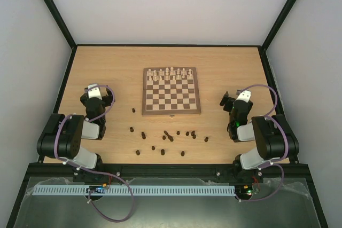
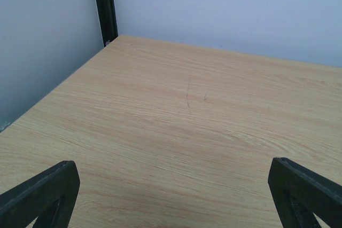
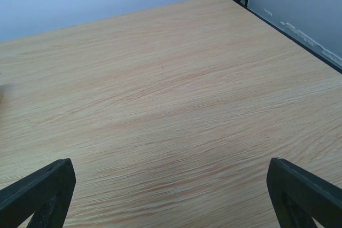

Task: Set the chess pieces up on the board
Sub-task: Pick up the chess piece at the center of the board.

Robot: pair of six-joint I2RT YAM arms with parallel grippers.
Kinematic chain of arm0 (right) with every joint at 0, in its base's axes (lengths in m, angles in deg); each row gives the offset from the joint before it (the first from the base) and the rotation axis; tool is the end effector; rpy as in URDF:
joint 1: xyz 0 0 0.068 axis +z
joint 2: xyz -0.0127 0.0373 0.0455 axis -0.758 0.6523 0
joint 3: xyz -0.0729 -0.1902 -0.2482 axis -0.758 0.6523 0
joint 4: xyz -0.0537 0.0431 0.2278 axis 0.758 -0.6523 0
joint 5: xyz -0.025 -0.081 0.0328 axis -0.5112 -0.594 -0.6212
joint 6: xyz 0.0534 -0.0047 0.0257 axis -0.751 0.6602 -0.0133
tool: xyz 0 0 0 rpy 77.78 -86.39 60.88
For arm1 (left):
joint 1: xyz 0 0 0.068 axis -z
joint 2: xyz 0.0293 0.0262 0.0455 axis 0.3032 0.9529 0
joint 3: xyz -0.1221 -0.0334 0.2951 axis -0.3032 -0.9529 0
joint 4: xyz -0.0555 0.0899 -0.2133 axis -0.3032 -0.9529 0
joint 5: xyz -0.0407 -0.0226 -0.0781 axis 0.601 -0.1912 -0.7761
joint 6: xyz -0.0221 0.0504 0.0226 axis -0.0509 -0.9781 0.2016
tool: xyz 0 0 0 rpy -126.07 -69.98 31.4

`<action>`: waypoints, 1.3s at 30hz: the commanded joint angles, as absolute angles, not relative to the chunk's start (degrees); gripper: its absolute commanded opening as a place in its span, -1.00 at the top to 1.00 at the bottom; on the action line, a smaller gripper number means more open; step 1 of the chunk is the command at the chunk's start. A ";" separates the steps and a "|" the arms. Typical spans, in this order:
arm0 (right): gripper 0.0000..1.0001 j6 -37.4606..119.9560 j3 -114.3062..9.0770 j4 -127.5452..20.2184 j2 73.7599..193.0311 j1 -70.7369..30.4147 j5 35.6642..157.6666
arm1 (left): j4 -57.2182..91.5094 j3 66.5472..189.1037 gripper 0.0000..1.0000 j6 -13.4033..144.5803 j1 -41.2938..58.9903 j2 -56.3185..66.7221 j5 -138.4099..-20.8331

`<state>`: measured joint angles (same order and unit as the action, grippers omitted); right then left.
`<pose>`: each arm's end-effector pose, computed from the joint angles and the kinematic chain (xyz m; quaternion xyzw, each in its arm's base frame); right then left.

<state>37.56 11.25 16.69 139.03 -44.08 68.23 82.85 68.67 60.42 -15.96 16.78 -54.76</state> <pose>0.2316 0.0056 0.2196 0.1552 0.7199 -0.0414 0.6753 0.2373 0.0054 0.2196 -0.1267 0.7317 0.0605 0.6670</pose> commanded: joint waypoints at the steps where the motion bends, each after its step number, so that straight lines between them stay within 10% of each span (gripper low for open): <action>1: -0.97 37.94 10.40 19.09 139.36 -44.19 67.64 | 86.39 69.10 -0.99 60.20 -15.81 16.91 -54.64; 24: -0.97 40.93 11.64 18.46 136.13 -44.20 73.83 | 88.65 67.24 -0.99 57.48 -13.18 15.14 -52.98; 28: -0.97 29.18 -0.78 -14.19 122.86 -44.00 59.96 | 78.68 71.22 -0.99 57.49 -11.97 11.84 -50.10; 39: -0.97 20.81 -24.68 -53.63 106.40 -43.93 88.05 | 36.38 92.11 -0.99 71.05 -5.90 -6.57 -57.52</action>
<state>23.27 -21.38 -35.83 107.60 -44.12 73.52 51.64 86.62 62.50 -7.61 1.39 -52.29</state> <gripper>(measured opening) 0.986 0.995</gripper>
